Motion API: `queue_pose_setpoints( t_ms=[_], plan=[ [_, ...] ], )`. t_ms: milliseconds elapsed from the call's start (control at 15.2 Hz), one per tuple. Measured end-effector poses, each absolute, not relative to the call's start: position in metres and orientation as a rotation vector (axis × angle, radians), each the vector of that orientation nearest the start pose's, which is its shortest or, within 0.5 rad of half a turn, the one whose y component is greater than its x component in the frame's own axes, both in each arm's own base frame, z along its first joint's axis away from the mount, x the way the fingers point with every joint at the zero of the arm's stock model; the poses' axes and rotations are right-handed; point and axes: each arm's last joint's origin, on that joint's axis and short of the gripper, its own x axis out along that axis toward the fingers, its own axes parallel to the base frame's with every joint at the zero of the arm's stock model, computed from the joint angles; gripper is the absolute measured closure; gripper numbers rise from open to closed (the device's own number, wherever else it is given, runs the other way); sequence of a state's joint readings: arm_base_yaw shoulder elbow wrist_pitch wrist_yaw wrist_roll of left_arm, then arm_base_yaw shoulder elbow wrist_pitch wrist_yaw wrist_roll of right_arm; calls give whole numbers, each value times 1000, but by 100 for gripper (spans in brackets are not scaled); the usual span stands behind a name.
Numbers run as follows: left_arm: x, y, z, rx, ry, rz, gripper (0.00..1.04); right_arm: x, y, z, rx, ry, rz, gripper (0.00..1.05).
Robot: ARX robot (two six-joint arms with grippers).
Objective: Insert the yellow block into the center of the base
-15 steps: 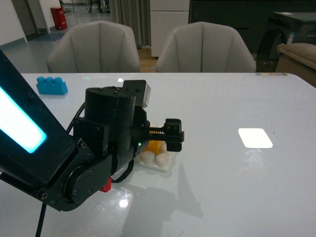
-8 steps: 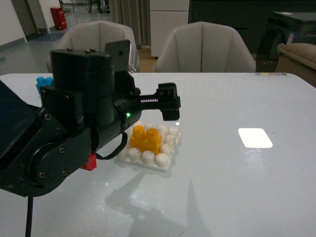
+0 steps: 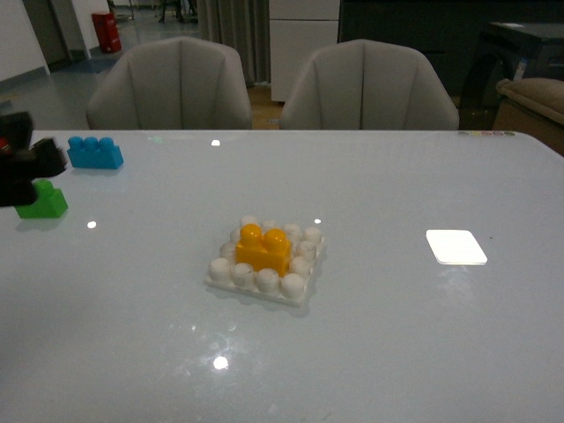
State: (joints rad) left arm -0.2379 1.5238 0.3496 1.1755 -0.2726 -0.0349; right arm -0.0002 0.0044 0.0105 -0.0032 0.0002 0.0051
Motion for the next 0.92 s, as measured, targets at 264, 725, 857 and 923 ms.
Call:
queue_pose_setpoints(
  t_ms=[264, 725, 857, 923],
  plan=[
    [196, -24, 162, -13, 14, 7, 103, 97, 0, 166, 5, -3, 0, 6],
    [155, 0, 163, -14, 17, 10, 103, 97, 0, 166, 5, -2, -1, 6],
    [147, 0, 164, -14, 11, 2, 103, 97, 0, 166, 5, -3, 0, 6],
    [144, 0, 164, -14, 12, 0, 103, 97, 0, 166, 5, -3, 0, 6]
  ],
)
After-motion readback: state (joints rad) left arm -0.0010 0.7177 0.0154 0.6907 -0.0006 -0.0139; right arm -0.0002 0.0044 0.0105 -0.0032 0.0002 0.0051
